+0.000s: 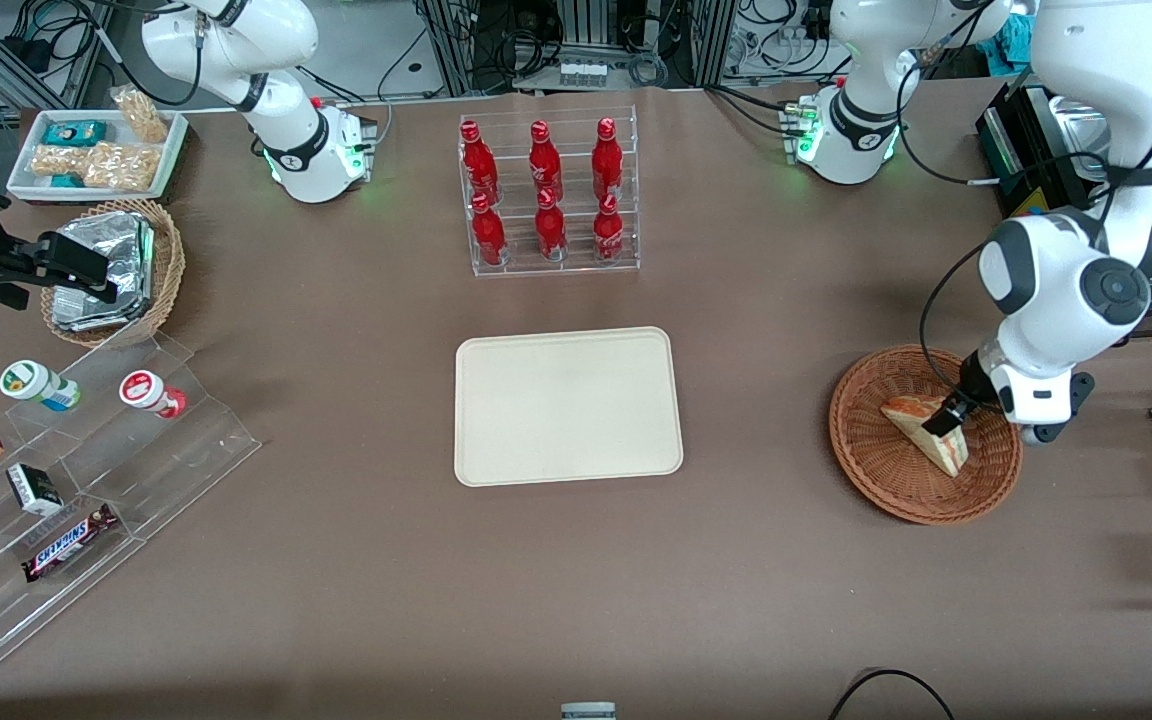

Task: Place sandwich from basket to tray
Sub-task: 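Close the left gripper on the sandwich and lift it from the basket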

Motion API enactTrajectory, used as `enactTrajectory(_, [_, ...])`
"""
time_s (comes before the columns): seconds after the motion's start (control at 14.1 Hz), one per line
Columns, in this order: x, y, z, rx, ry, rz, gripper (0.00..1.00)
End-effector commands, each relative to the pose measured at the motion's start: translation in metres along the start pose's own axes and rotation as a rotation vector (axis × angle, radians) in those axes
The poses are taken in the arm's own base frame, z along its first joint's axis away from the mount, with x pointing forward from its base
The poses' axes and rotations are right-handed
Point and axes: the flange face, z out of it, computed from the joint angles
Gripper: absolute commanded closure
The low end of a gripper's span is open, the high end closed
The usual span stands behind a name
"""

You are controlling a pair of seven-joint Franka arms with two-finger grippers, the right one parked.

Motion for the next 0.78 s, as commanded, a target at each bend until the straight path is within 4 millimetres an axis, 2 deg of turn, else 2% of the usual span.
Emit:
enactTrajectory(0.0, [0.004,0.013,0.019,0.007,-0.017,-0.072,0.19])
enactTrajectory(0.14, [0.003,0.013,0.020,0.013,-0.022,-0.065,0.84])
enactTrajectory(0.21, [0.002,0.015,0.016,0.010,-0.021,-0.059,0.90])
enactTrajectory(0.35, [-0.010,0.024,0.002,0.039,-0.042,-0.013,0.94])
enactTrajectory(0.57, [-0.024,0.054,-0.043,0.089,-0.108,0.146,0.98])
enactTrajectory(0.71, [-0.049,0.099,-0.068,0.114,-0.138,0.318,0.97])
